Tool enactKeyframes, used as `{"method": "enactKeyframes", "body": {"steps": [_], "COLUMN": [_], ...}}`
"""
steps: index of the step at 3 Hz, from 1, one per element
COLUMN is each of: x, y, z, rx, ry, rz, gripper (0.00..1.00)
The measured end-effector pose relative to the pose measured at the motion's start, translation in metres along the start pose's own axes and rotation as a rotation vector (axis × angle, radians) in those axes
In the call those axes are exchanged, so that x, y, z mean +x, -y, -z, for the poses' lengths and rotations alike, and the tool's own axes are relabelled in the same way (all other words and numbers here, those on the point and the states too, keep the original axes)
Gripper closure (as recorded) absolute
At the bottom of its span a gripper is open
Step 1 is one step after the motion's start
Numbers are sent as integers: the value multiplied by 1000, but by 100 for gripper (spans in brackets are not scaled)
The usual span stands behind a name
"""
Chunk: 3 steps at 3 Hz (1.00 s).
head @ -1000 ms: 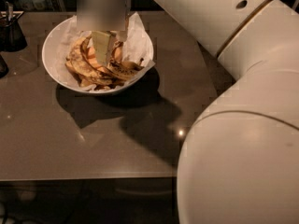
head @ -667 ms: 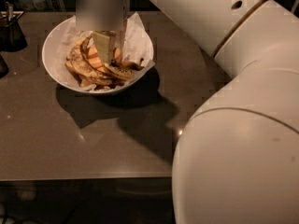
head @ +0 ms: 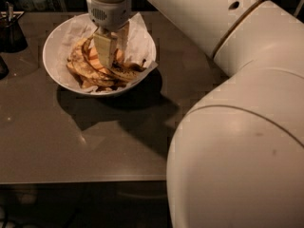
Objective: Pick banana from white bowl
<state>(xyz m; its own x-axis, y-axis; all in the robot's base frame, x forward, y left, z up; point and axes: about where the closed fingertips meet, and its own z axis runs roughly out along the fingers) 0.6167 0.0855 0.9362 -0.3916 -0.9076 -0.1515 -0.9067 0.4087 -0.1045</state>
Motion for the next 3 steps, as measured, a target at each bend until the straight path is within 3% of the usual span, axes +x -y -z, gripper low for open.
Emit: {"method": "enactKeyframes", "body": {"steps": [3], "x": [-1], "y": [0], "z": [-14], "rx": [-61], "ry": [-11], "rz": [-8], "gripper": [45]}}
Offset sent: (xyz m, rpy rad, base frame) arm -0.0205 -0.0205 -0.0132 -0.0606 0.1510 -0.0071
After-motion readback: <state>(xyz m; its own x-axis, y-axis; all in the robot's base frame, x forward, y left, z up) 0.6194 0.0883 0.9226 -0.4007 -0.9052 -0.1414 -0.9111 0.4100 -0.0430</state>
